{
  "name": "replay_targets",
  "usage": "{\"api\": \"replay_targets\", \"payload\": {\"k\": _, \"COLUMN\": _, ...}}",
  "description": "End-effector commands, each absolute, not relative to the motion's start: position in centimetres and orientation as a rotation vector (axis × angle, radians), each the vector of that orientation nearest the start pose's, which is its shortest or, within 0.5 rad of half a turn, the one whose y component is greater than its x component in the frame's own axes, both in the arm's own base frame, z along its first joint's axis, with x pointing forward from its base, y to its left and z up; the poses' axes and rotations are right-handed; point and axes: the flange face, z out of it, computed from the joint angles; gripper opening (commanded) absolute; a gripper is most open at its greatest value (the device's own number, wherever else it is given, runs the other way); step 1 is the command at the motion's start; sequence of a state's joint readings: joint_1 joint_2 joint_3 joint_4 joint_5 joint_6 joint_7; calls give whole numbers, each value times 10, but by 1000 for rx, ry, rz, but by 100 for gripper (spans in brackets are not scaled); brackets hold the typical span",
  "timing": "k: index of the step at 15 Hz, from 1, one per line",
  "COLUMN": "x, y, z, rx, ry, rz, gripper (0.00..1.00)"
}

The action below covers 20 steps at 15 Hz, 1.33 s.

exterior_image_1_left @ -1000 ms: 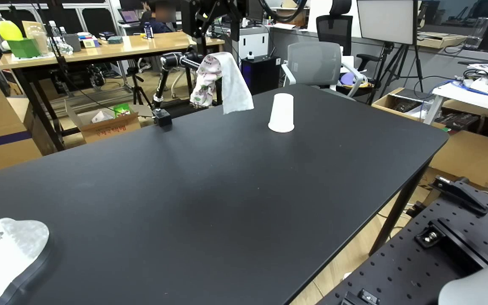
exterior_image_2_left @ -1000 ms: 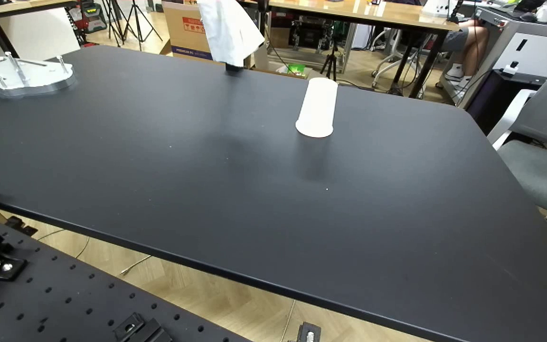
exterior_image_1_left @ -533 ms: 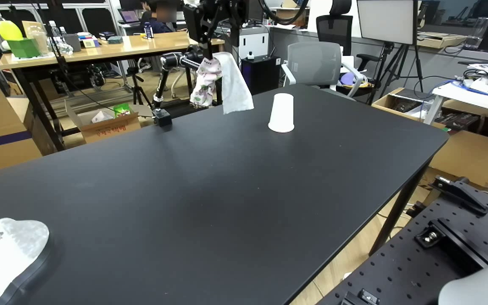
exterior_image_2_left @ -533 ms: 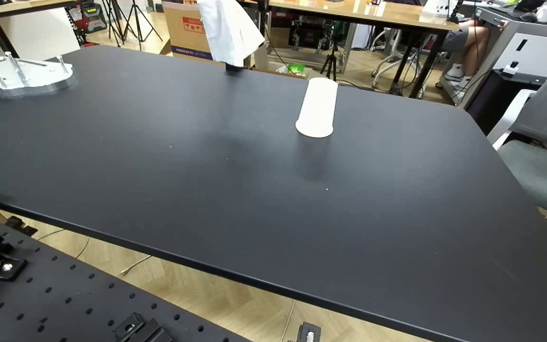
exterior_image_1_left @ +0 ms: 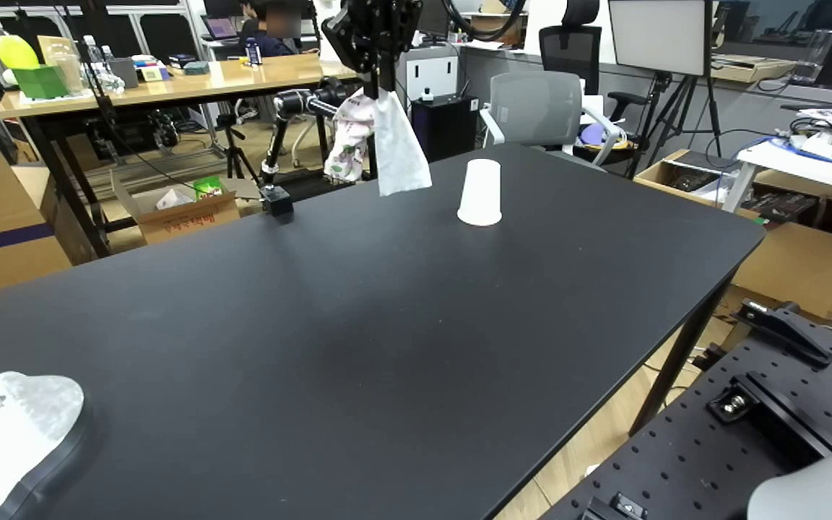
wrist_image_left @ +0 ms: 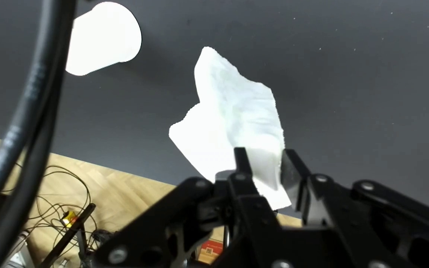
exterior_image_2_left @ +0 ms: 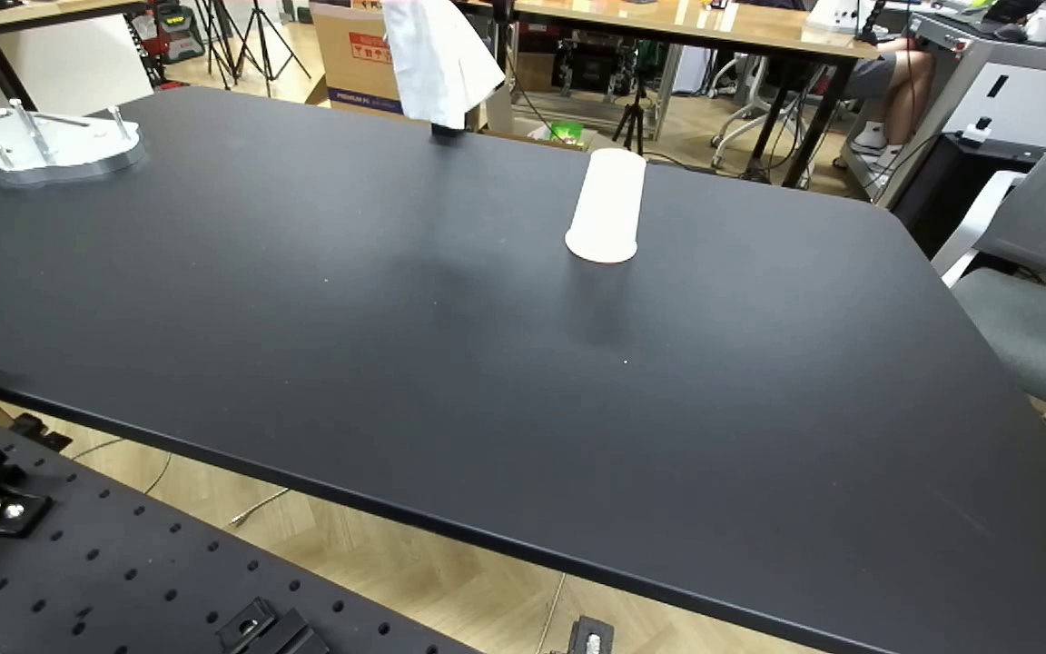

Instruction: Take the cloth and put it on the table

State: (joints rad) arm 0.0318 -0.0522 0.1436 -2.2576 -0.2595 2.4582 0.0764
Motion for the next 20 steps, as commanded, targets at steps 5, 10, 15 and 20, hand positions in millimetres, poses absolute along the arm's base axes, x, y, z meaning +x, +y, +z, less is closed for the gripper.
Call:
{"api": "replay_targets", "payload": {"k": 5, "x": 532, "y": 98, "z": 422, "rx": -3232, "ry": -459, "rz": -468, "gripper": 0}}
{"api": "replay_targets", "payload": {"k": 10, "x": 518, "y": 131, "z": 433, "rx": -3150, "ry": -548, "rz": -470, "gripper": 0}}
{"api": "replay_targets", "payload": {"k": 15, "x": 493, "y": 192, "z": 435, "rx": -3025, "ry": -722, "rz": -418, "gripper": 0}}
{"api": "replay_targets", "payload": {"k": 20, "x": 478, "y": 229, "z": 408, "rx": -2985, "ry": -810, "rz": -287, "gripper": 0}}
